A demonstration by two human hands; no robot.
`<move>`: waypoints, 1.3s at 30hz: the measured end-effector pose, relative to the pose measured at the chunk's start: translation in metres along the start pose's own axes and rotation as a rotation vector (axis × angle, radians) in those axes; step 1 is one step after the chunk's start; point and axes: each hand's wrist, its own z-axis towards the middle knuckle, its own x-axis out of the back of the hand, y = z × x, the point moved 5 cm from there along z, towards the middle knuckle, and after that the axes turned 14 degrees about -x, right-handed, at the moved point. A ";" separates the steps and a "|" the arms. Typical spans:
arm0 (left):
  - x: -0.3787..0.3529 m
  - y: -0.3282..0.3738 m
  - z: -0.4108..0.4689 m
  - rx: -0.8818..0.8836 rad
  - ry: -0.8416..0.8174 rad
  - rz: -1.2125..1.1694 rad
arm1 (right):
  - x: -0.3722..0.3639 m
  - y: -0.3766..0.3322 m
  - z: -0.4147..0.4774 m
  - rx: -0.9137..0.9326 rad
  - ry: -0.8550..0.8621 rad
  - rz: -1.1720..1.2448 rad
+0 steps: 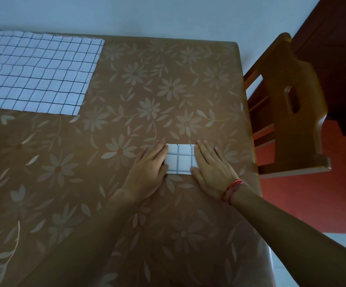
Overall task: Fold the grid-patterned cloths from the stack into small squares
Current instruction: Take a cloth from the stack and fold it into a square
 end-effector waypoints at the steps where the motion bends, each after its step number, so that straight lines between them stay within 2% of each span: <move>1: 0.005 0.002 -0.001 -0.007 0.036 -0.010 | 0.001 0.000 0.000 0.004 -0.011 0.021; 3: 0.009 -0.001 -0.003 0.065 0.126 -0.054 | 0.009 -0.002 -0.002 -0.012 -0.019 0.150; 5: 0.012 -0.007 -0.003 0.264 0.226 -0.210 | 0.022 -0.002 -0.001 -0.083 0.019 0.378; 8: 0.014 -0.014 -0.004 0.607 0.391 -0.485 | 0.039 0.014 -0.001 -0.350 0.107 0.689; 10: 0.011 -0.014 -0.006 0.795 0.481 -0.739 | 0.034 0.026 -0.005 -0.584 0.019 0.921; 12: 0.009 -0.009 -0.007 0.879 0.531 -0.898 | 0.021 0.032 -0.008 -0.696 -0.070 1.041; 16: 0.008 0.003 -0.005 0.910 0.540 -1.029 | 0.010 0.033 -0.012 -0.754 -0.150 1.117; 21: 0.002 0.013 -0.010 0.931 0.549 -1.069 | 0.013 0.030 -0.012 -0.738 -0.179 1.125; 39: 0.002 0.007 -0.012 0.856 0.459 -0.948 | 0.001 0.025 -0.015 -0.739 -0.177 1.204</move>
